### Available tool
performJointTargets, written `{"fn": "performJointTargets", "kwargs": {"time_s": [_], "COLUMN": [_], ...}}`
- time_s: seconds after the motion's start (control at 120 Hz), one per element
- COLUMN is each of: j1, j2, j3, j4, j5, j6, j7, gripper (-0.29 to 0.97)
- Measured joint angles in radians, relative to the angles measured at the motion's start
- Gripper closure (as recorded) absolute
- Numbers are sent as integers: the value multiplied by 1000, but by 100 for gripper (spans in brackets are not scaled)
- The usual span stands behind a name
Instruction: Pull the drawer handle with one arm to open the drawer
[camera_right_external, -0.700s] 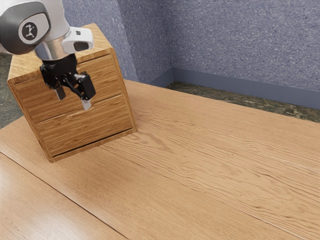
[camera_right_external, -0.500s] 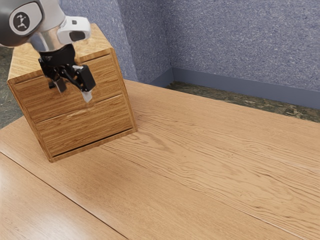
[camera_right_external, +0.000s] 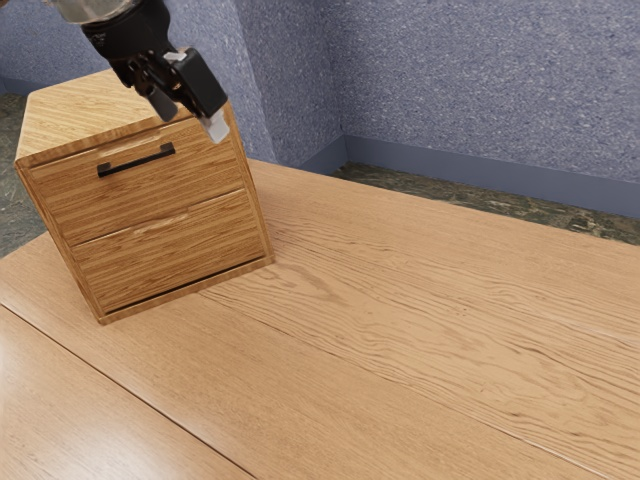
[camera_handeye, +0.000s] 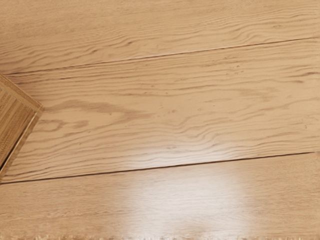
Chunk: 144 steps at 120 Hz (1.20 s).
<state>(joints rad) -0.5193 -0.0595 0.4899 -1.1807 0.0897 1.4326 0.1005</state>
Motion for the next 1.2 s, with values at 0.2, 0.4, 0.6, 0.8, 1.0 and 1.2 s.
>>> {"fn": "performJointTargets", "kwargs": {"time_s": [0.2, 0.4, 0.6, 0.8, 1.0, 1.2], "j1": [-50, -68, -68, -245, -419, -534], "j2": [-189, -437, -434, -427, -420, -401], "j3": [-2, -6, -8, 187, 373, 517], "j4": [-376, -750, -735, -705, -576, -495], "j5": [-61, 110, 277, 386, 499, 561], "j6": [1, 5, 125, 259, 314, 325], "j7": [-1, -10, 50, 195, 309, 395], "gripper": [0, 0, 0, 0, 0, 0]}}
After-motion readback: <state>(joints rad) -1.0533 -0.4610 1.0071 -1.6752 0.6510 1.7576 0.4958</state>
